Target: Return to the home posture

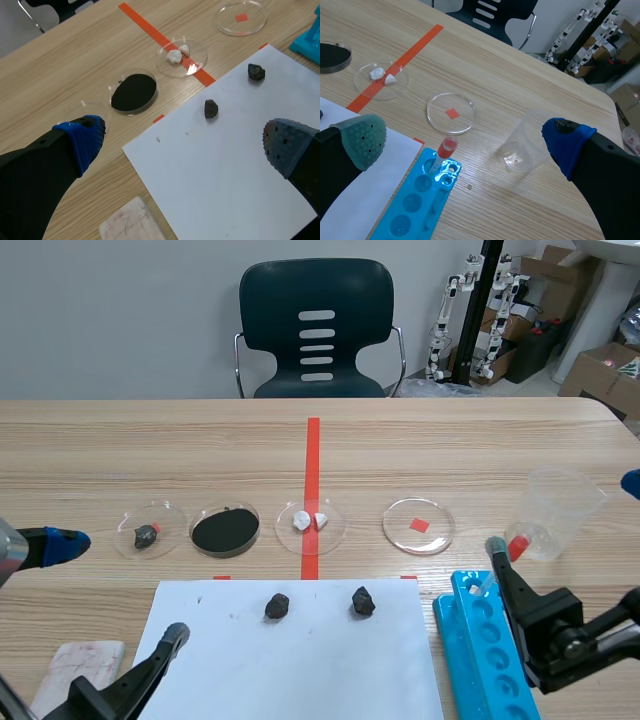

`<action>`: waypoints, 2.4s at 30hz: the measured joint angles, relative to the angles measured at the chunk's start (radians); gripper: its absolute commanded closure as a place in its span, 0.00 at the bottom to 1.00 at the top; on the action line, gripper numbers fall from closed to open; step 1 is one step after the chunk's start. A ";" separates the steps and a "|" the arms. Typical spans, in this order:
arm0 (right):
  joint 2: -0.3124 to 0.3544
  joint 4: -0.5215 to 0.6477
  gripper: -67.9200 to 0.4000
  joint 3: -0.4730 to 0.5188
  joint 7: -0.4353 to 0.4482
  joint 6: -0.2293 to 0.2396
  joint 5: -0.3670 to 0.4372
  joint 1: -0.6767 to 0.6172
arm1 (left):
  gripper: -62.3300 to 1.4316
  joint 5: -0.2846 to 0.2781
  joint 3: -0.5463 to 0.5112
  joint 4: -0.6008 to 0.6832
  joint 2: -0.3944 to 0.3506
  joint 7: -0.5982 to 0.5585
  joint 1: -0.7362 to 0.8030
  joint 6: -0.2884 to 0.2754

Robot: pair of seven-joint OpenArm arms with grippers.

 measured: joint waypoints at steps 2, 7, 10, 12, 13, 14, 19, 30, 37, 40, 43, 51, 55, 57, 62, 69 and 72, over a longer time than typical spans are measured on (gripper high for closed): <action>0.000 0.000 0.00 0.000 0.000 0.000 0.000 0.000 | 0.00 0.000 0.000 0.000 0.000 -0.007 0.000 0.000; 0.000 0.000 0.00 0.000 0.000 0.000 0.000 0.000 | 0.00 0.000 0.000 0.000 0.000 -0.007 0.000 0.000; 0.000 0.000 0.00 0.000 0.000 0.000 0.000 0.000 | 0.00 0.000 0.000 0.000 0.000 -0.007 0.000 0.000; 0.000 0.000 0.00 0.000 0.000 0.000 0.000 0.000 | 0.00 0.000 0.000 0.000 0.000 -0.007 -0.001 0.000; 0.000 0.000 0.00 0.000 -0.001 0.000 0.000 0.000 | 0.00 0.000 0.000 0.000 0.000 -0.009 -0.003 0.000; 0.000 0.000 0.00 0.000 -0.001 0.000 0.000 0.000 | 0.00 0.000 0.000 0.000 0.000 -0.019 -0.006 0.000; 0.000 0.000 0.00 0.000 -0.001 0.000 0.000 0.000 | 0.00 -0.017 0.000 0.000 0.000 -0.190 -0.022 0.001; 0.000 0.000 0.00 0.000 -0.001 0.000 0.000 0.000 | 0.00 -0.018 -0.013 0.000 -0.004 -0.365 -0.001 0.000; 0.000 0.000 0.00 0.000 -0.001 0.000 0.000 0.000 | 0.00 -0.017 -0.042 0.000 -0.034 -0.403 0.034 -0.003; 0.000 0.000 0.00 0.000 -0.001 0.000 0.000 0.000 | 0.00 -0.017 -0.049 0.000 -0.047 -0.403 0.033 -0.003; 0.000 0.000 0.00 0.000 -0.001 0.000 0.000 0.000 | 0.00 -0.017 -0.056 0.000 -0.058 -0.403 0.033 -0.003; 0.000 0.000 0.00 0.000 -0.001 0.000 0.000 0.000 | 0.00 -0.017 -0.059 0.000 -0.058 -0.403 0.033 -0.003; 0.000 0.000 0.00 0.000 -0.001 0.000 0.000 0.000 | 0.00 -0.017 -0.059 0.000 -0.058 -0.403 0.033 -0.003; 0.000 0.000 0.00 0.000 -0.001 0.000 0.000 0.000 | 0.00 -0.017 -0.059 0.000 -0.058 -0.403 0.033 -0.003; 0.000 0.000 0.00 0.000 -0.001 0.000 0.000 0.000 | 0.00 -0.017 -0.059 0.000 -0.058 -0.403 0.033 -0.003; 0.000 0.000 0.00 0.000 -0.001 0.000 0.000 0.000 | 0.00 -0.017 -0.059 0.000 -0.058 -0.403 0.033 -0.003; 0.000 0.000 0.00 0.000 -0.001 0.000 0.000 0.000 | 0.00 -0.017 -0.059 0.000 -0.058 -0.403 0.033 -0.003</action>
